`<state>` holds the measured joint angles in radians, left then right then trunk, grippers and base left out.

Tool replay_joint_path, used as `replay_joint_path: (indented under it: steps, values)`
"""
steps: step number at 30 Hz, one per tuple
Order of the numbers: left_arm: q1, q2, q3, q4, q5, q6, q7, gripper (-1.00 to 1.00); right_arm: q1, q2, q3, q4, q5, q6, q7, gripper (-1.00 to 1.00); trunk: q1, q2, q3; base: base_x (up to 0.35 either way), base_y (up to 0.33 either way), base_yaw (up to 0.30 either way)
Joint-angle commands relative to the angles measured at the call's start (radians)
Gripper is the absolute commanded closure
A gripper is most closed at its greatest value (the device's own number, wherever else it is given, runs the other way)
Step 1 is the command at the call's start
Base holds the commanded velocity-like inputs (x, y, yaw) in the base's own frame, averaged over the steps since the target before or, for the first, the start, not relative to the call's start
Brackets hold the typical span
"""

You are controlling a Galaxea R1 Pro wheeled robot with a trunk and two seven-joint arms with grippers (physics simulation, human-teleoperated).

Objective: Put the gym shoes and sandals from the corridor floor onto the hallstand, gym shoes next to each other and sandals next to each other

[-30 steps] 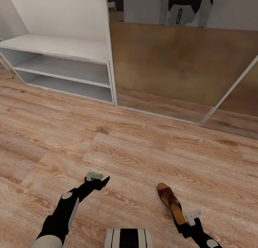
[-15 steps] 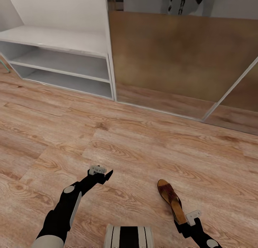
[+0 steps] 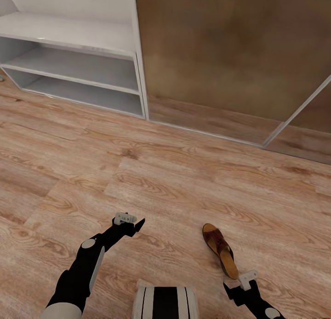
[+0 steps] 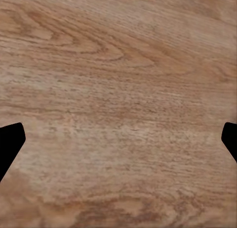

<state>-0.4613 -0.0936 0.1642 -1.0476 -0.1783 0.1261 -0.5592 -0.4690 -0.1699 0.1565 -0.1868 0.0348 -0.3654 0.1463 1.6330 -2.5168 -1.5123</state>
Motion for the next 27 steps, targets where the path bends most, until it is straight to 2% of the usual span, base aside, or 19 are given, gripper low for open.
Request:
replay_joint_path:
  steps: [1, 18, 27]
  values:
    - [0.0, -0.002, 0.005, -0.002, -0.004, 0.007, -0.008, -1.0, 0.0, 0.0, 0.001, 0.0, 0.004, -0.003, 0.001, -1.0, 0.0, 0.0, -0.001, 0.0, 0.0, 0.0]
    - [-0.002, -0.002, 0.003, -0.002, -0.003, 0.006, -0.008, -1.0, 0.0, 0.0, -0.003, -0.029, 0.002, -0.004, -0.001, -1.0, 0.0, 0.0, -0.002, 0.0, 0.0, 0.0]
    - [-0.002, -0.002, 0.003, -0.002, -0.003, 0.007, -0.008, -1.0, 0.0, 0.001, -0.003, -0.085, 0.002, -0.004, -0.001, -1.0, 0.0, 0.0, -0.002, 0.0, 0.0, 0.0]
